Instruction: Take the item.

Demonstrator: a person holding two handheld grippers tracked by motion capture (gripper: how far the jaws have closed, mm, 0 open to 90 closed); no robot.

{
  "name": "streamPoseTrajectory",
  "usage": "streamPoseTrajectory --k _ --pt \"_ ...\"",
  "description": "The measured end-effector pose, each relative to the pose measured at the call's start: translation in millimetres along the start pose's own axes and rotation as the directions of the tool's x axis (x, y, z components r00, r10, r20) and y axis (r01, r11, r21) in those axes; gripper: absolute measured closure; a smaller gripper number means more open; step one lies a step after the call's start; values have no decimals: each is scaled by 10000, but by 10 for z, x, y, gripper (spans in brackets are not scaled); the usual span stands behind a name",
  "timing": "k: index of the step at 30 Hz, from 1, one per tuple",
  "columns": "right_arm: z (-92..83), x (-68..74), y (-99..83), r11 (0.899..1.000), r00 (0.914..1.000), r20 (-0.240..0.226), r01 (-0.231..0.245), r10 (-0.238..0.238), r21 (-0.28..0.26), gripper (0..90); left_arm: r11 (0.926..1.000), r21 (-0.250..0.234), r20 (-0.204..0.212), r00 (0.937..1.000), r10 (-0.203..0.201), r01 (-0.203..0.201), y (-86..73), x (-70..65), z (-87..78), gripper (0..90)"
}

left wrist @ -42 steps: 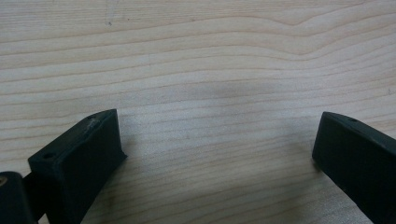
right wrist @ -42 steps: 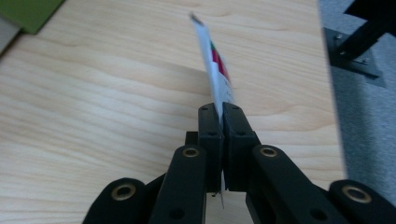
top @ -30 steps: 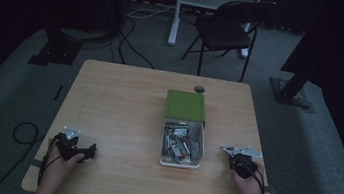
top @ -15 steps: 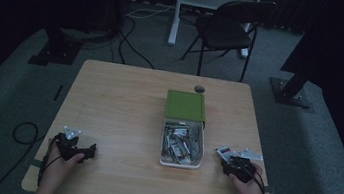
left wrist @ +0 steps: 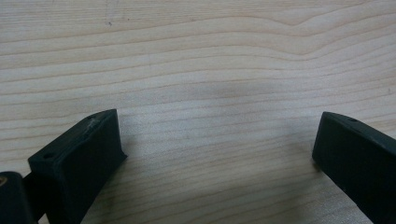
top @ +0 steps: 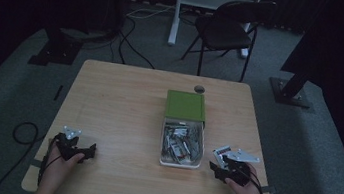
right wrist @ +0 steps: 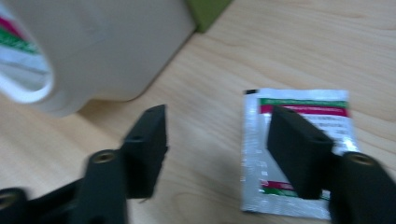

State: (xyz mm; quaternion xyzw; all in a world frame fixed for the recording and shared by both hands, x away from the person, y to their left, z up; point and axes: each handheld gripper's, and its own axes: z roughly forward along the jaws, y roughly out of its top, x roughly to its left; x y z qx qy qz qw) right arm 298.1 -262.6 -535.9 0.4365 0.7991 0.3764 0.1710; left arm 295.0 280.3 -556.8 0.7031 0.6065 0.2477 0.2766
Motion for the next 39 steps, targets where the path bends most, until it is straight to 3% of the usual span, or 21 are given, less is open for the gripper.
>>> streamPoseTrajectory --k 4,9,12,13,16,19,21,26,35,36,37,39 --pt "10 25 1 9996 9994 -315 160 -168 -248 331 10000 1 1 10000 0 0 0 0 0 21" --pt "1 44 2 9980 9951 -791 566 -587 -293 259 10000 12 40 10000 55 -55 0 -1 -1 22" --pt "-1 48 -3 9975 9916 -1107 648 -675 -284 193 9989 -20 444 9979 477 -477 -6 -28 -7 22" --pt "-2 52 -5 9970 9904 -1162 715 -746 -301 189 9957 -21 811 9924 926 -927 -13 -60 -16 22" --pt "2 77 -15 9942 9847 -1372 1064 -1077 -169 136 9880 13 1421 9780 1530 -1547 -16 -172 -35 22" --pt "9 93 -23 9925 9822 -1435 1220 -1215 -47 136 9825 -40 2354 9547 1818 -1861 -1 -307 -74 22" --pt "16 91 -27 9933 9827 -1452 1158 -1150 -28 136 9815 -92 2741 9435 1863 -1912 17 -380 -104 22" --pt "19 77 -31 9955 9824 -1610 929 -942 -161 135 9691 -229 2986 9234 2411 -2457 38 -513 -157 22" --pt "26 109 -33 9933 9769 -1804 1160 -1141 -2 127 9487 -350 3656 8795 3047 -3141 13 -746 -181 22" --pt "26 109 -33 9933 9769 -1804 1160 -1141 -2 127 9487 -350 3656 8795 3047 -3141 13 -746 -181 22" --pt "28 114 -31 9933 9760 -1858 1155 -1139 -18 126 9444 -404 3770 8703 3168 -3263 17 -802 -188 22" --pt "27 122 -28 9927 9737 -1939 1202 -1195 -81 126 9395 -507 3934 8579 3305 -3387 17 -879 -191 22"
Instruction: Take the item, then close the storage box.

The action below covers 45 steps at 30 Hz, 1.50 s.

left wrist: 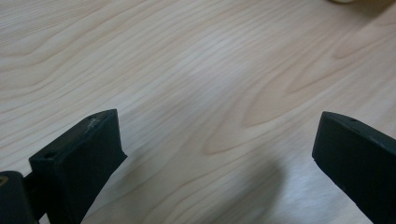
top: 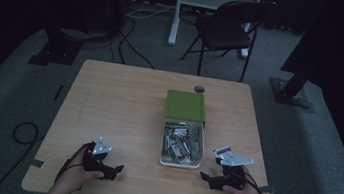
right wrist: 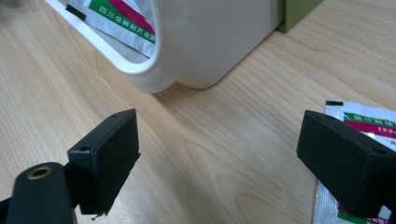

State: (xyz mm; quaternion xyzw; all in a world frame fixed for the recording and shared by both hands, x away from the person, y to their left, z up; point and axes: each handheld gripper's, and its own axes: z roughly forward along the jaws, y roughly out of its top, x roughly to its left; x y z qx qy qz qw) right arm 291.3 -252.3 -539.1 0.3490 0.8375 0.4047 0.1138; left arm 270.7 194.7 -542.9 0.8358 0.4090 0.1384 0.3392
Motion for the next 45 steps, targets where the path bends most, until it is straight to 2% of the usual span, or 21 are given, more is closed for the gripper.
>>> streamPoseTrajectory --k 6,8,13,21,24,30,38,45 --pt "-9 -6 1 10000 10000 0 -29 29 -33 126 9994 -28 443 9984 360 -359 61 -134 69 22" --pt "-21 -4 8 10000 10000 -4 1 -1 -78 126 9990 -91 471 9979 433 -429 89 -155 76 22" --pt "-61 8 26 9997 10000 -63 -76 75 -231 126 9987 -304 501 9979 423 -408 149 -185 80 22" --pt "-129 28 96 9984 9999 -120 112 -118 -547 126 9966 -653 721 9959 542 -495 245 -249 102 22" --pt "-151 32 126 9974 9996 -189 201 -214 -688 126 9947 -862 845 9944 630 -557 303 -282 99 22" --pt "-188 32 173 9938 9991 -402 80 -125 -1113 123 9900 -1282 989 9925 713 -584 419 -357 104 22" --pt "-215 38 225 9868 9966 -810 40 -174 -1621 123 9817 -1698 1195 9870 1073 -862 527 -458 134 22" --pt "-178 37 260 9828 9959 -909 -160 -8 -1840 123 9728 -2186 1227 9869 1051 -764 634 -502 151 22"
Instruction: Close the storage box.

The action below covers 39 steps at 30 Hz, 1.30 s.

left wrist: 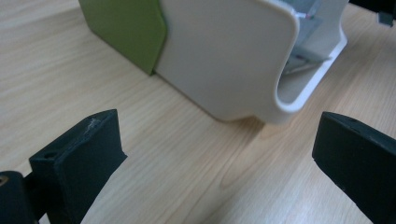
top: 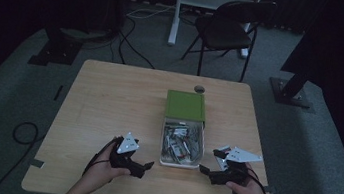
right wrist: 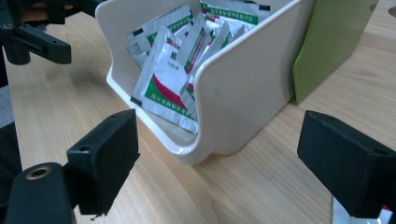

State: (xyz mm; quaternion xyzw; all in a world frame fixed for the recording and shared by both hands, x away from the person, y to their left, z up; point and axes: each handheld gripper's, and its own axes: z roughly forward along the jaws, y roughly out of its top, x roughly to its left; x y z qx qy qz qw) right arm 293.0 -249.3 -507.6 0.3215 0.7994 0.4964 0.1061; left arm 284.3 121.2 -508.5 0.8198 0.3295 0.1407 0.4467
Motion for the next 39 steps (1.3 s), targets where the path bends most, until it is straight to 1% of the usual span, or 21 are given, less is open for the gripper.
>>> streamPoseTrajectory --k 3,4,7,8,10,13,17,18,23,25,26,28,32,35,37,39 --pt "13 -4 13 9999 9999 -87 -78 77 -121 123 10000 -37 -26 10000 4 -4 42 -24 27 22" --pt "18 -7 20 9997 9998 -161 -103 100 -202 123 10000 -1 -46 9999 90 -90 51 -28 35 22" --pt "23 0 37 9992 9997 -166 -189 183 -354 124 9998 -95 118 9998 156 -155 87 -55 60 23" --pt "24 4 43 9989 9996 -205 -198 190 -417 124 9996 -131 124 9996 247 -245 101 -63 68 22" --pt "26 5 52 9982 9991 -358 -266 247 -534 124 9994 -215 94 9996 268 -266 120 -69 81 22" --pt "34 3 58 9983 9993 -332 -195 177 -545 125 9992 -286 89 9995 291 -288 136 -69 98 22" --pt "56 -19 62 9990 9998 -178 -93 85 -428 126 9991 -346 63 9996 267 -265 138 -62 130 23" --pt "62 -30 59 9992 9999 -151 -80 74 -393 126 9990 -326 41 9995 321 -320 139 -63 137 22" --pt "83 -85 48 9991 9998 19 -173 174 -385 126 9988 -362 24 9995 328 -327 147 -58 181 22" --pt "92 -107 42 9992 9997 108 -208 212 -339 126 9987 -353 -70 9993 357 -359 155 -49 190 22" --pt "97 -113 38 9992 9997 110 -210 213 -326 126 9988 -324 -182 9992 364 -369 158 -45 192 22" --pt "110 -123 29 9995 9997 159 -186 191 -272 126 9988 -390 -319 9991 293 -305 166 -39 198 23" --pt "129 -139 14 9995 9991 352 -206 214 -231 137 9989 -381 -277 9992 272 -282 174 -25 221 22" --pt "132 -152 7 9992 9989 351 -290 300 -290 137 9989 -358 -372 9989 289 -302 176 -19 234 22" --pt "130 -162 4 9991 9987 397 -303 315 -306 137 9987 -480 -509 9986 143 -167 181 -11 236 22" --pt "128 -175 1 9990 9977 572 -339 356 -303 137 9985 -548 -564 9984 32 -63 191 5 241 22"
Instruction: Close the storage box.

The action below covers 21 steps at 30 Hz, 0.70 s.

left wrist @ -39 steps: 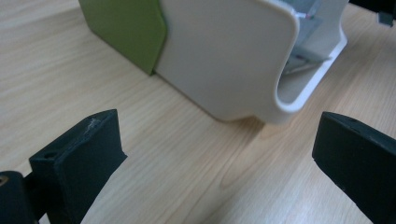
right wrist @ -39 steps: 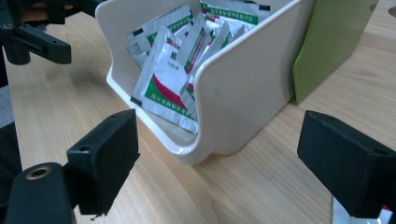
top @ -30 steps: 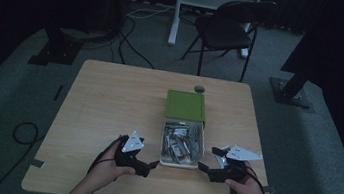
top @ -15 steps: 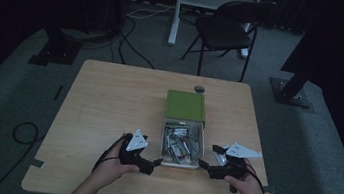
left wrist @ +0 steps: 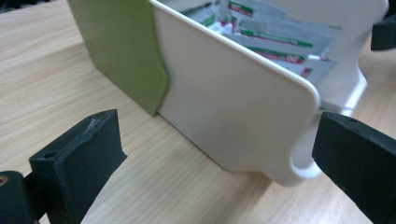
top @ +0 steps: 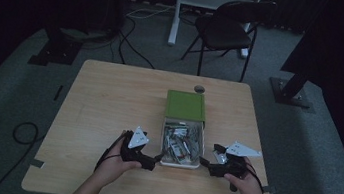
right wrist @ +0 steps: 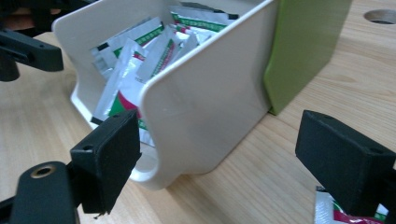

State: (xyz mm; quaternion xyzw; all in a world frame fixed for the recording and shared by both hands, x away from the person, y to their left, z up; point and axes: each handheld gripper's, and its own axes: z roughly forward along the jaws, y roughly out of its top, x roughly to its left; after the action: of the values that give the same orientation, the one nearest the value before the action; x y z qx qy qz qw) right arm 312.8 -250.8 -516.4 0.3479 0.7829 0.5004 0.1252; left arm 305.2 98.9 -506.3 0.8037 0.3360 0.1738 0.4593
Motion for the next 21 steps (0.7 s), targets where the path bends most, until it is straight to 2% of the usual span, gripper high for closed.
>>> streamPoseTrajectory --k 6,8,21 --pt "13 -20 -5 9998 9998 -10 -177 177 -42 126 10000 23 -19 10000 -1 1 29 33 25 22" --pt "17 -20 -4 9999 9999 -18 -132 132 -58 125 9996 -39 -203 9994 276 -277 33 21 28 22" --pt "33 -28 9 9998 9998 58 -199 199 -84 120 10000 17 -29 10000 -14 14 50 75 57 22"
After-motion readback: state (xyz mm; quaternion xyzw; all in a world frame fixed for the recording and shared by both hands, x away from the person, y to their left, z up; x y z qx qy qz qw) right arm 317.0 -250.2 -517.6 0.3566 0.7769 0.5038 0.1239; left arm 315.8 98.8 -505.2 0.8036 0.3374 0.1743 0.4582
